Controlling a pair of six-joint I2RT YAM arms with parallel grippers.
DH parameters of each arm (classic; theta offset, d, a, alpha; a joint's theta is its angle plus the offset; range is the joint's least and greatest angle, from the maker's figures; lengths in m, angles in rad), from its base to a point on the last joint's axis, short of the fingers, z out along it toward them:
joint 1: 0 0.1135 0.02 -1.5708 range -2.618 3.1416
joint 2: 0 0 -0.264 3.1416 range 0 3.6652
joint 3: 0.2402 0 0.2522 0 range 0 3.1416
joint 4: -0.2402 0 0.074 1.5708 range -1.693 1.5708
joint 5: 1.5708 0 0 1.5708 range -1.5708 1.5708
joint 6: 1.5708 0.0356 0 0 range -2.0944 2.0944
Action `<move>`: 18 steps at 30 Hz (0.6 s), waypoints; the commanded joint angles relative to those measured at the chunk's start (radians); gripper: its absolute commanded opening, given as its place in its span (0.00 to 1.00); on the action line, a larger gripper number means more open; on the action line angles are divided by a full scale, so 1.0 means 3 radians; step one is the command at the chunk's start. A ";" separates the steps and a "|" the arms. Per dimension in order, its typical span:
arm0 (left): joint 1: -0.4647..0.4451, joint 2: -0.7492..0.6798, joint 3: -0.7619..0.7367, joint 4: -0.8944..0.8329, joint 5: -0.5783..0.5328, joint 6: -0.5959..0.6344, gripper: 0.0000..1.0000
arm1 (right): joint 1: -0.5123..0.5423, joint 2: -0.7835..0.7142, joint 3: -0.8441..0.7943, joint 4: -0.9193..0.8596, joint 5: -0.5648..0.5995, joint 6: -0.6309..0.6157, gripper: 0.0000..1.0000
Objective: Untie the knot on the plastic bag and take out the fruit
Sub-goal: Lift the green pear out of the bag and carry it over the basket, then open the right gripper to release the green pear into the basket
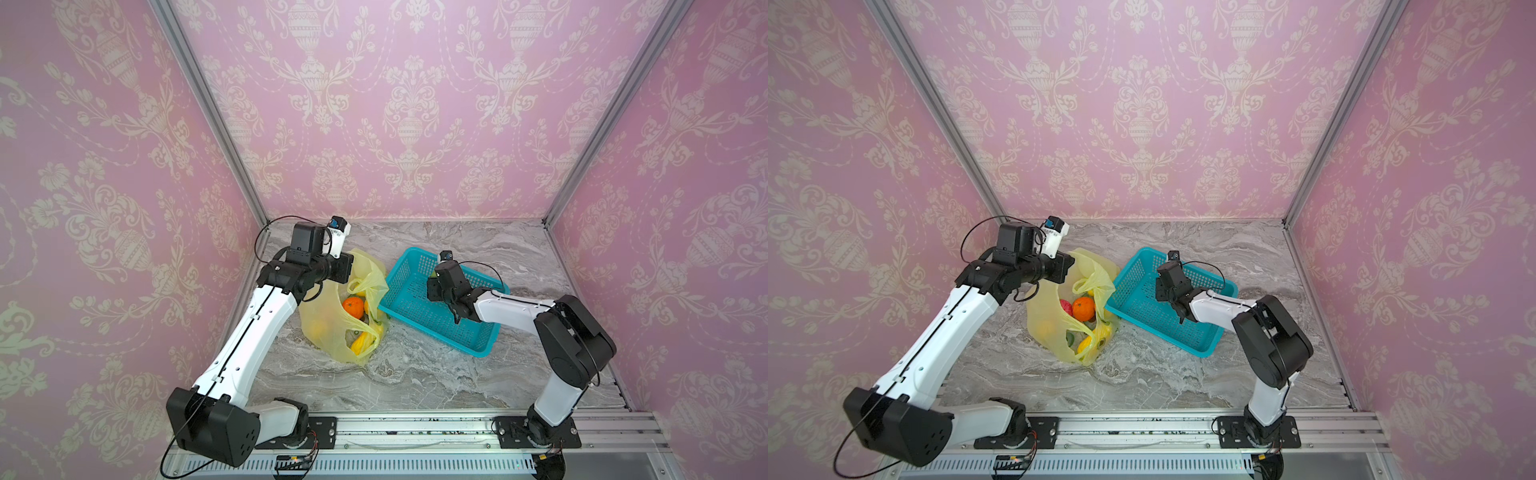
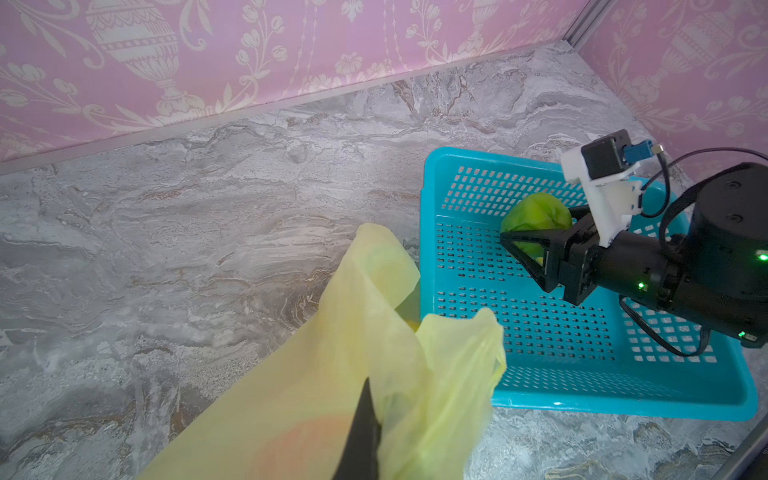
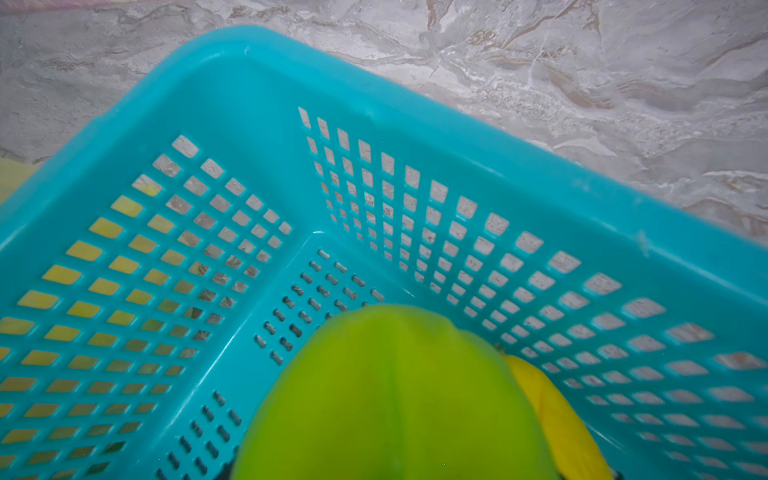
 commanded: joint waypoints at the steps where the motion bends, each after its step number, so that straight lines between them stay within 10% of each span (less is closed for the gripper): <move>1: 0.0030 -0.0056 -0.0031 -0.0007 -0.0044 0.0053 0.00 | -0.0054 0.0075 0.0073 -0.0156 -0.0018 0.0101 0.48; 9: 0.0030 -0.0061 -0.0026 -0.0012 -0.0036 0.0053 0.00 | -0.0069 -0.0058 -0.0065 -0.0022 -0.0052 0.0080 0.76; 18: 0.0048 -0.0053 -0.0012 -0.0058 0.0076 0.0063 0.00 | -0.0066 -0.0516 -0.0481 0.0403 -0.0098 -0.0012 0.83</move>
